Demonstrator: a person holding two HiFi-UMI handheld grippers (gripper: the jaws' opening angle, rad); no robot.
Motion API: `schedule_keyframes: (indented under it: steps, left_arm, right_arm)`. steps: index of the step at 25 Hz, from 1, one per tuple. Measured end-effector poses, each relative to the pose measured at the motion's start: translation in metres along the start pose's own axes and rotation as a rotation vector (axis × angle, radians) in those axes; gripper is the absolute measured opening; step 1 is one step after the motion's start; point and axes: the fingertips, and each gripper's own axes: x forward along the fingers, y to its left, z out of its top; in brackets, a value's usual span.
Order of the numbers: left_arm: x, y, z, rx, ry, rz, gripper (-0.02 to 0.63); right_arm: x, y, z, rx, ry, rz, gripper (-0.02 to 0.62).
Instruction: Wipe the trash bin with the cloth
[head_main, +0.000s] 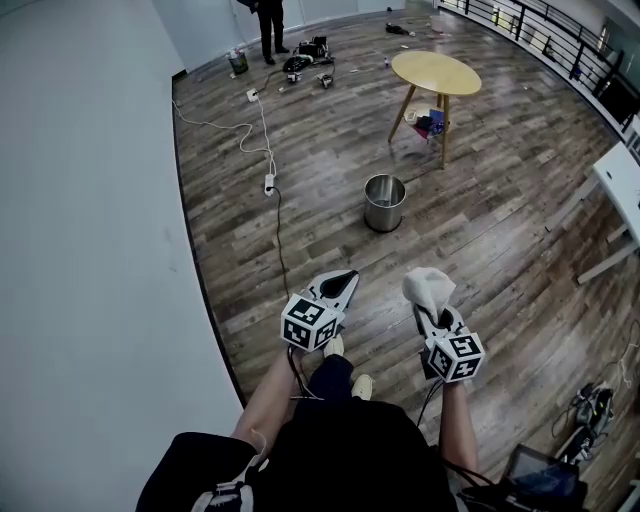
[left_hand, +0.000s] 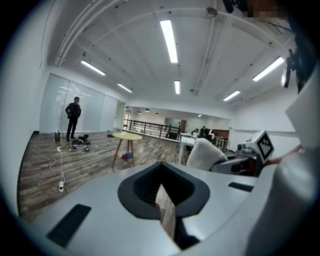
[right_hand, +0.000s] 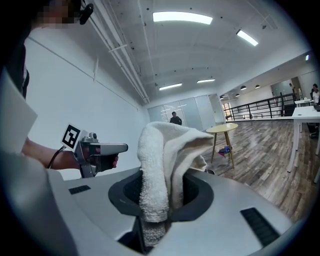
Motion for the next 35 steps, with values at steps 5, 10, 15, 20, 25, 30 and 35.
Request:
schedule_keyframes:
  steps: [5, 10, 15, 20, 25, 30, 35]
  left_arm:
    - [0.021, 0.022, -0.002, -0.010, 0.014, -0.005, 0.000]
    - [0.052, 0.057, 0.008, -0.008, 0.019, -0.018, 0.000]
    - [0.086, 0.109, 0.026, -0.014, 0.019, -0.039, 0.000]
    - [0.120, 0.162, 0.045, -0.004, 0.033, -0.068, 0.000]
    - [0.151, 0.217, 0.062, -0.008, 0.038, -0.091, 0.000]
    - [0.169, 0.261, 0.072, -0.019, 0.040, -0.105, 0.000]
    - [0.181, 0.288, 0.069, -0.042, 0.049, -0.100, 0.000]
  right_arm:
    - [0.027, -0.012, 0.002, 0.003, 0.014, 0.004, 0.092]
    - [0.066, -0.029, 0.013, 0.012, 0.027, -0.002, 0.092]
    - [0.123, -0.043, 0.035, -0.014, 0.041, -0.015, 0.092]
    - [0.184, -0.059, 0.064, -0.003, 0.032, -0.031, 0.092]
    - [0.244, -0.072, 0.088, 0.005, 0.030, -0.052, 0.092]
    - [0.288, -0.080, 0.106, 0.016, 0.028, -0.079, 0.094]
    - [0.310, -0.088, 0.108, 0.018, 0.047, -0.090, 0.092]
